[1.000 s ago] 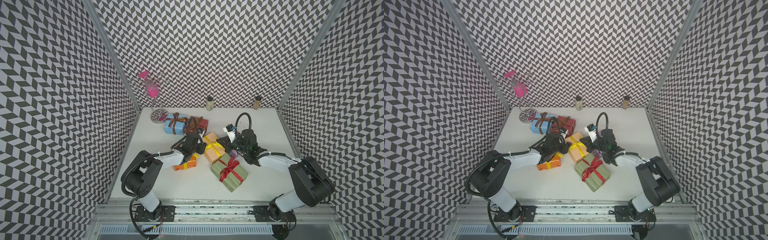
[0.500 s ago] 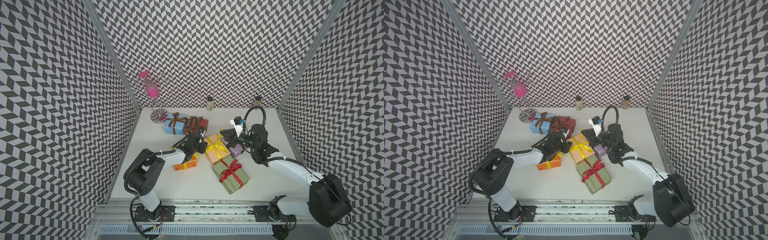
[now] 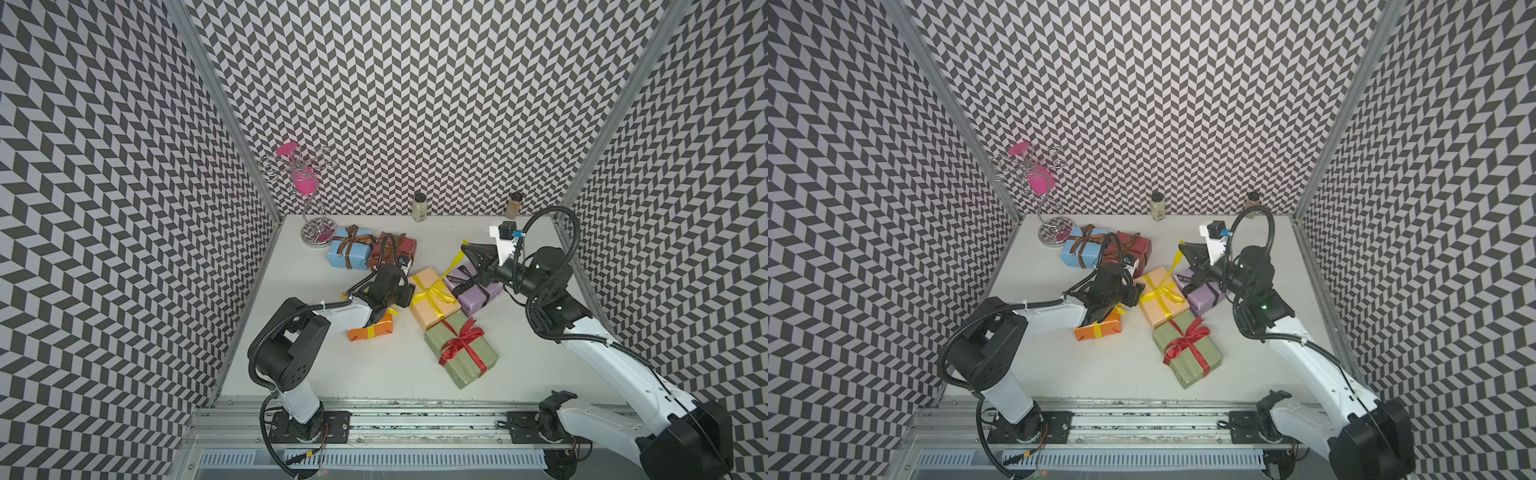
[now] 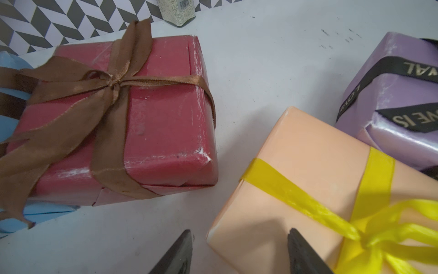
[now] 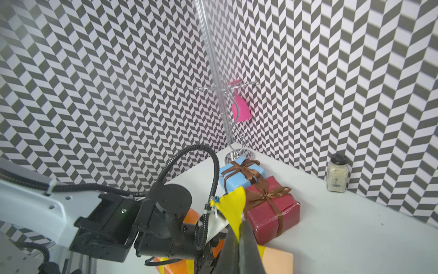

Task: Untie the ribbon bows on the gift boxes
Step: Untie the ribbon from the gift box.

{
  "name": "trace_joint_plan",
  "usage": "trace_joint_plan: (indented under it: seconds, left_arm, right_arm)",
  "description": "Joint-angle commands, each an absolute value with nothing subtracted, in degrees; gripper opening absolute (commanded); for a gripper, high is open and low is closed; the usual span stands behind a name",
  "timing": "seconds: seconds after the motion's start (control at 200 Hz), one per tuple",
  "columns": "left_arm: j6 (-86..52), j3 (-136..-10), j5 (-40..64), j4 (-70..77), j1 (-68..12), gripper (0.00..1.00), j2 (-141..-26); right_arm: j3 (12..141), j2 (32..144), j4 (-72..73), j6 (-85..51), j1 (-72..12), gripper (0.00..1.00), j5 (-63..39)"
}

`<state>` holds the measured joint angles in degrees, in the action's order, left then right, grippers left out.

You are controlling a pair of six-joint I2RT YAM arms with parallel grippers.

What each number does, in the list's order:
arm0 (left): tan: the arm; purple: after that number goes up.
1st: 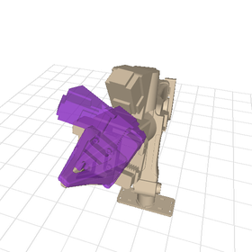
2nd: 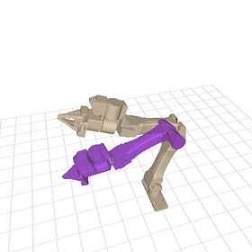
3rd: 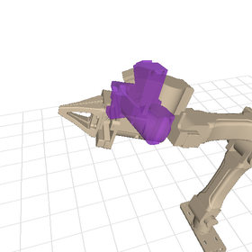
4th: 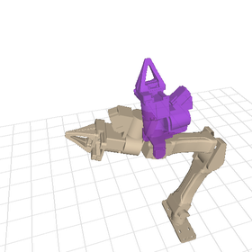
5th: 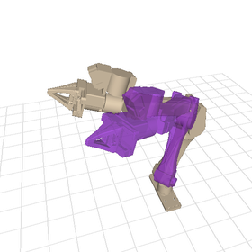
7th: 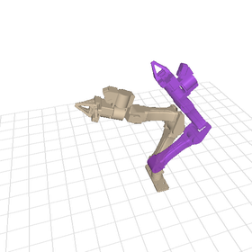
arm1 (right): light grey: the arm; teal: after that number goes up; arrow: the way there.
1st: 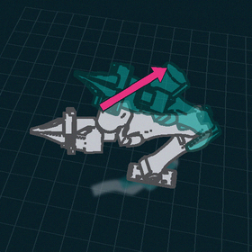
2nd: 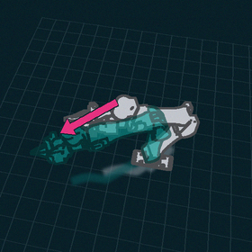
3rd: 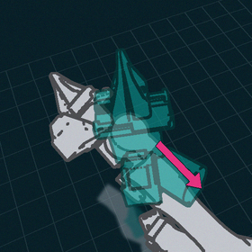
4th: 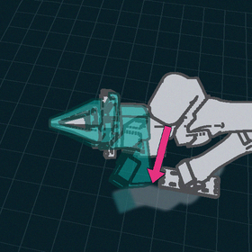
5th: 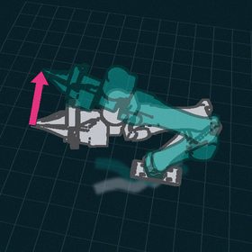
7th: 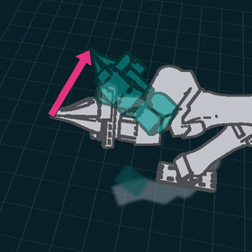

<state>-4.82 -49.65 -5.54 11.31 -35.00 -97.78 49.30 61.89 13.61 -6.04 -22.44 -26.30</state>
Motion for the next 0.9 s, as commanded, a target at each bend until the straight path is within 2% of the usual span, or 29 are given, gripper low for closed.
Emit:
trace_joint_plan:
  seconds: [0.0,0.125,0.29,0.33,0.451,0.571,0.631,0.781,0.896]
  left_arm:
    - [-5.21,-48.09,-6.73,8.13,-35.34,0.64,-98.63]
    - [-5.58,-47.68,-6.77,8.35,-35.33,0.64,-98.48]
    - [-5.95,-47.63,-6.12,8.55,-35.42,0.64,-97.76]
    - [-5.98,-47.56,-5.77,8.66,-35.49,0.65,-97.33]
    - [-5.98,-47.64,-4.93,8.54,-35.60,0.65,-95.88]
    - [-5.72,-47.56,-4.38,8.11,-35.67,0.65,-94.43]
    - [-5.46,-47.59,-4.14,7.87,-35.68,0.65,-93.80]
    - [-4.60,-47.83,-3.08,7.69,-35.68,0.66,-92.45]
    - [-4.22,-48.16,-2.31,7.58,-35.68,0.66,-91.83]
  right_arm:
    - [50.62,61.62,12.64,-5.76,-21.98,0.00,-22.68]
    - [50.50,62.58,11.96,-6.90,-21.14,0.00,-21.44]
    - [50.50,66.90,12.00,-8.42,-19.81,0.07,-18.55]
    - [52.09,70.05,10.09,-7.97,-19.48,0.12,-18.15]
    - [59.41,79.38,-0.90,-6.35,-19.47,0.40,-9.71]
    - [63.74,82.38,-9.13,-5.88,-20.33,0.50,-1.97]
    - [61.92,80.44,-8.29,-5.61,-20.81,0.52,-4.25]
    - [53.43,75.03,-0.91,-6.87,-22.94,0.54,-19.45]
    - [50.26,73.81,-0.83,-5.34,-29.06,0.54,-16.82]
